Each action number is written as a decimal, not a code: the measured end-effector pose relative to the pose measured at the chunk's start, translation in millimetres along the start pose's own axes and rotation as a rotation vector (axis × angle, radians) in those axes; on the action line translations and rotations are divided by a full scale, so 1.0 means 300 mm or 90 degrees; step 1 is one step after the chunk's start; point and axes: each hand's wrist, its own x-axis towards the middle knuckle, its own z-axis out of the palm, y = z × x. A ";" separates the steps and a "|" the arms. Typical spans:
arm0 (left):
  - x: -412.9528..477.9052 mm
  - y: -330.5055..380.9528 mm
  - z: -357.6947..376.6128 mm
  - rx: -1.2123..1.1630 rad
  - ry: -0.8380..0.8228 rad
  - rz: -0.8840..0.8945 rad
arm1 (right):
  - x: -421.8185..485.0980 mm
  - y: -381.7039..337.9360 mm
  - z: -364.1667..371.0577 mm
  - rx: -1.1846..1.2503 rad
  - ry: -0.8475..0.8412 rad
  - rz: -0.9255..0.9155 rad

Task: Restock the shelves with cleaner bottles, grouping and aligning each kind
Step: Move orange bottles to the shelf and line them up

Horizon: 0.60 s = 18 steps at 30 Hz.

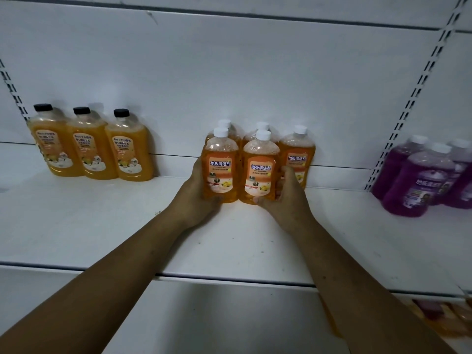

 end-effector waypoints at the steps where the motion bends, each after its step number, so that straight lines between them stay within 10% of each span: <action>1: 0.000 0.001 -0.002 0.002 -0.004 -0.002 | 0.000 0.001 0.001 -0.001 0.001 0.000; 18: -0.090 0.108 -0.079 0.111 0.047 -0.120 | -0.103 -0.089 -0.146 -0.132 -0.024 -0.006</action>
